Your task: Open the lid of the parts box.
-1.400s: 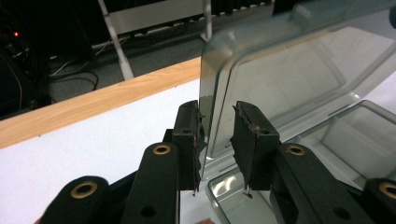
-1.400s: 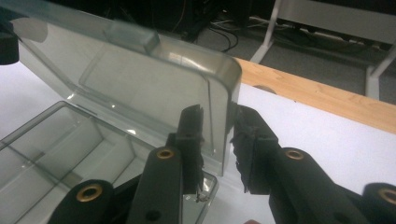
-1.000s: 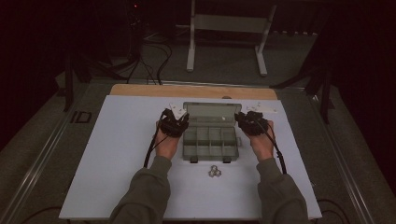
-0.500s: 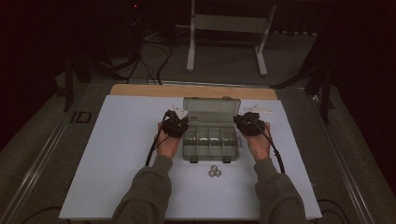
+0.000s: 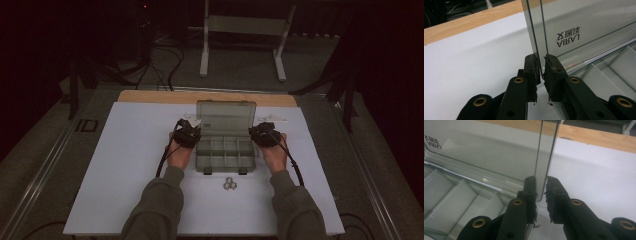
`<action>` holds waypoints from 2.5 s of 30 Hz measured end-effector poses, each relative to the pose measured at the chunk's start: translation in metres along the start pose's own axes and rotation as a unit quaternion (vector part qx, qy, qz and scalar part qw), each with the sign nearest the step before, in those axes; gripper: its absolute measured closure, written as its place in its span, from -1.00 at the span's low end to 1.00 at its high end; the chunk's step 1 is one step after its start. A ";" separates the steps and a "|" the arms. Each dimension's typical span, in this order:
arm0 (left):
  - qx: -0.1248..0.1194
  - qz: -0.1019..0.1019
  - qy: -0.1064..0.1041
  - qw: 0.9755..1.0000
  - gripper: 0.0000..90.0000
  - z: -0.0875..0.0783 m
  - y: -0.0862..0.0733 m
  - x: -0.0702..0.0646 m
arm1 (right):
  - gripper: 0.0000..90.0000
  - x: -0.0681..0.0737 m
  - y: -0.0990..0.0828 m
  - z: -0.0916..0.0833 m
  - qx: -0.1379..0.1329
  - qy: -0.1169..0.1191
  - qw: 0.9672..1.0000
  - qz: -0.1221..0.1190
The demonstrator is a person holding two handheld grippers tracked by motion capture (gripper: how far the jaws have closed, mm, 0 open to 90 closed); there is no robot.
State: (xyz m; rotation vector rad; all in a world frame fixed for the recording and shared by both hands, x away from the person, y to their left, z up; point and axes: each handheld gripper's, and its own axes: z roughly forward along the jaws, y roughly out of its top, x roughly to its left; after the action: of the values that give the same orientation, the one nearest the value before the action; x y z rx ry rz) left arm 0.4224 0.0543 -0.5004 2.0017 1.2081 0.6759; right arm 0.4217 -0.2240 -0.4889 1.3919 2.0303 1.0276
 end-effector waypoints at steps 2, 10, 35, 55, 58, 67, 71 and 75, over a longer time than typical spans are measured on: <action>0.001 0.002 0.001 1.000 0.80 0.001 0.000 0.000 | 0.75 0.000 -0.001 0.001 0.001 0.000 1.000 0.001; 0.007 0.002 -0.002 1.000 0.80 0.003 0.002 0.002 | 0.74 0.000 -0.002 0.004 0.008 -0.002 1.000 -0.005; 0.014 0.008 -0.001 1.000 0.76 0.006 0.003 0.003 | 0.72 0.000 -0.003 0.005 0.012 -0.002 1.000 -0.009; 0.009 -0.001 -0.014 1.000 0.50 -0.001 0.002 0.011 | 0.54 -0.001 -0.002 -0.001 0.007 0.002 1.000 -0.014; 0.006 -0.005 -0.020 1.000 0.37 -0.005 0.002 0.011 | 0.40 -0.001 -0.003 -0.005 0.002 0.016 1.000 -0.012; -0.010 -0.012 -0.055 0.998 0.12 -0.021 0.002 0.014 | 0.05 -0.003 -0.010 -0.015 0.011 0.056 0.998 -0.003; -0.008 -0.013 -0.061 0.998 -0.05 -0.027 -0.001 0.013 | -0.12 0.003 -0.009 -0.025 0.007 0.070 0.997 -0.024; -0.009 -0.015 -0.061 0.998 -0.31 -0.033 -0.003 0.012 | -0.20 0.008 -0.009 -0.032 0.004 0.088 0.996 -0.030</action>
State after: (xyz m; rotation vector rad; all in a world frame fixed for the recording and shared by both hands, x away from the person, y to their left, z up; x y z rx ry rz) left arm 0.4016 0.0754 -0.4814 1.9758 1.1519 0.5398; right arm 0.3900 -0.2282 -0.4757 1.2743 2.1915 1.1525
